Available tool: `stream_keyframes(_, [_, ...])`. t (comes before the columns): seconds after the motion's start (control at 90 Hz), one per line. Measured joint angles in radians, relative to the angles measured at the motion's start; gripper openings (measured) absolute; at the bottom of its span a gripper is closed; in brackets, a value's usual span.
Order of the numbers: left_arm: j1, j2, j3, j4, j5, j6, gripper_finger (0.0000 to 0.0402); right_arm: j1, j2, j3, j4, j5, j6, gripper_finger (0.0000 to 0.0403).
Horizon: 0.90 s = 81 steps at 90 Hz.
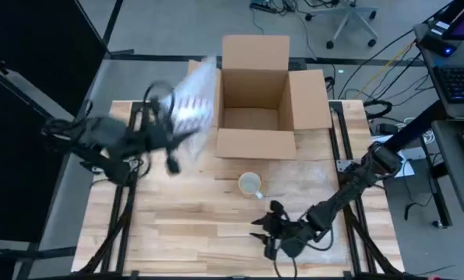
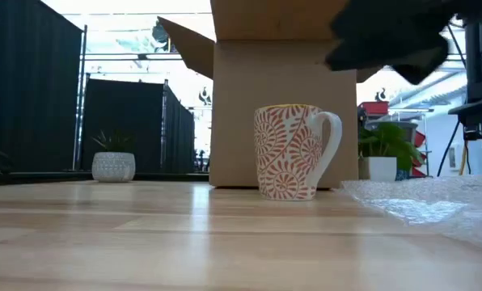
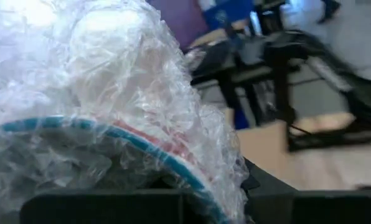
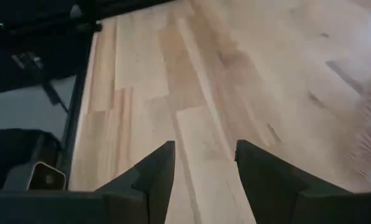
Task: Wrap mug
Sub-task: Put the wrapped red mug into the box
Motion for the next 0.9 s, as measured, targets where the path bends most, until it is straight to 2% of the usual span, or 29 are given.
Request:
stream_keyframes(0.167, [0.230, 0.135, 0.065, 0.007, 0.233, 0.003, 0.0019, 0.059, -0.016, -0.020, -0.034, 0.103, 0.068, 0.0157])
stream_keyframes(0.389, [0.406, 0.373, 0.262, 0.002, 0.382, 0.026, 0.0019, 0.109, -0.015, -0.020, -0.144, 0.125, 0.225, 0.0157])
stream_keyframes(0.522, [0.475, 0.507, 0.387, -0.066, 0.398, 0.026, 0.0019, 0.143, -0.015, -0.020, -0.205, 0.132, 0.300, 0.0157])
stream_keyframes(0.633, [0.512, 0.597, 0.444, -0.118, 0.436, 0.022, 0.0019, 0.178, -0.015, -0.020, -0.242, 0.164, 0.367, 0.0157])
stream_keyframes(0.9, [0.527, 0.733, 0.459, -0.236, 0.489, 0.019, 0.0019, 0.237, 0.002, -0.019, -0.263, 0.214, 0.524, 0.0157])
